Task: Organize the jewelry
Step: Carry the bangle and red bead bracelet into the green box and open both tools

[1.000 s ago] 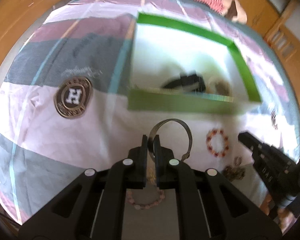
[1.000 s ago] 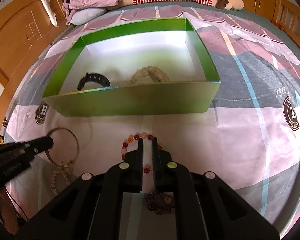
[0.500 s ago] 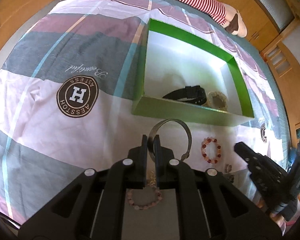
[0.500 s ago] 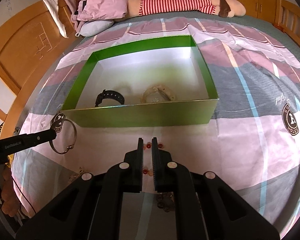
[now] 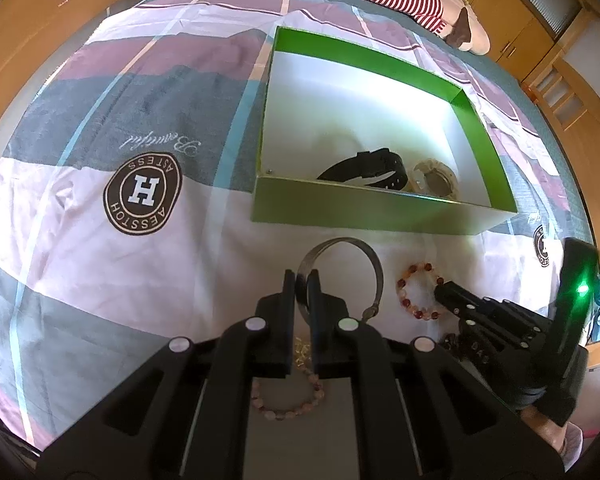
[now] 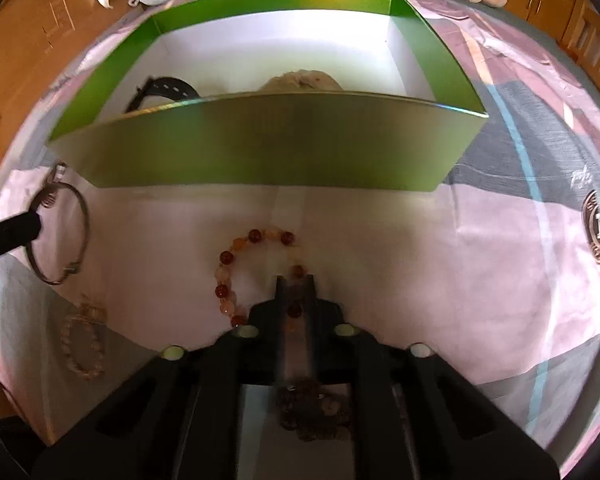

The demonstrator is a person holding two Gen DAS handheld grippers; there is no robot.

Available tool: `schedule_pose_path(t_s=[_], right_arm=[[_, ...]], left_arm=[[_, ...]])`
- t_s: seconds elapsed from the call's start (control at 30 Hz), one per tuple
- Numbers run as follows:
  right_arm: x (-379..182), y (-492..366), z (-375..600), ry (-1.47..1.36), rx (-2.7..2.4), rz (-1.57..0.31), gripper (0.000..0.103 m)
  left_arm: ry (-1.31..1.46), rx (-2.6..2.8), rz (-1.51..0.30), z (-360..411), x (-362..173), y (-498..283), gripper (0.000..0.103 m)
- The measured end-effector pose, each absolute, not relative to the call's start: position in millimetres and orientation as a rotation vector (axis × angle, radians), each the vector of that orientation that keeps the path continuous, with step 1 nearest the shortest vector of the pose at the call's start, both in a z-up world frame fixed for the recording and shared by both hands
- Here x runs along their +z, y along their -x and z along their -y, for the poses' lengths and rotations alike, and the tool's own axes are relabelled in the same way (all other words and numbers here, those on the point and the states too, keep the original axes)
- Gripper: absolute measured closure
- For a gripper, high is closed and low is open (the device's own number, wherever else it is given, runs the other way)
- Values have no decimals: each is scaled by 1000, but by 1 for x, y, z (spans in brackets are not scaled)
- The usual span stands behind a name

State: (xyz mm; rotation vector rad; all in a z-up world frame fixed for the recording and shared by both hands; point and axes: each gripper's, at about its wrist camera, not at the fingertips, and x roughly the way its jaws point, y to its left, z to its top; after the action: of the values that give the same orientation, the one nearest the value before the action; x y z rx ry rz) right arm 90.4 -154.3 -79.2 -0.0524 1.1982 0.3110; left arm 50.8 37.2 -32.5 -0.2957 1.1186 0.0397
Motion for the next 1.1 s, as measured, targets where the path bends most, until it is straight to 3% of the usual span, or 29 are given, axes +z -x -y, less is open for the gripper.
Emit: schedule_pose_path(t_s=[0.3,0.5,0.83,1.0,1.1], right_arm=[[-23,-84,170,-49,361,-1019,95],[-30,-84,169,-49,358,-1049,95],[24,-87,167,-111,402,-912,95],[48,-94,173,-162,410,-764,95],[40,-106,175,-171,393,-767,95]], left_arm=[[291,-12,-961,-33,1,-43,97],[279,-3,-964,-29,3,-45,97],[341,-12,-916,-37,26,-58,97],[418,-3,-911,-40,16,-76,97],[445,39,-943,-42,-1,-91,97]])
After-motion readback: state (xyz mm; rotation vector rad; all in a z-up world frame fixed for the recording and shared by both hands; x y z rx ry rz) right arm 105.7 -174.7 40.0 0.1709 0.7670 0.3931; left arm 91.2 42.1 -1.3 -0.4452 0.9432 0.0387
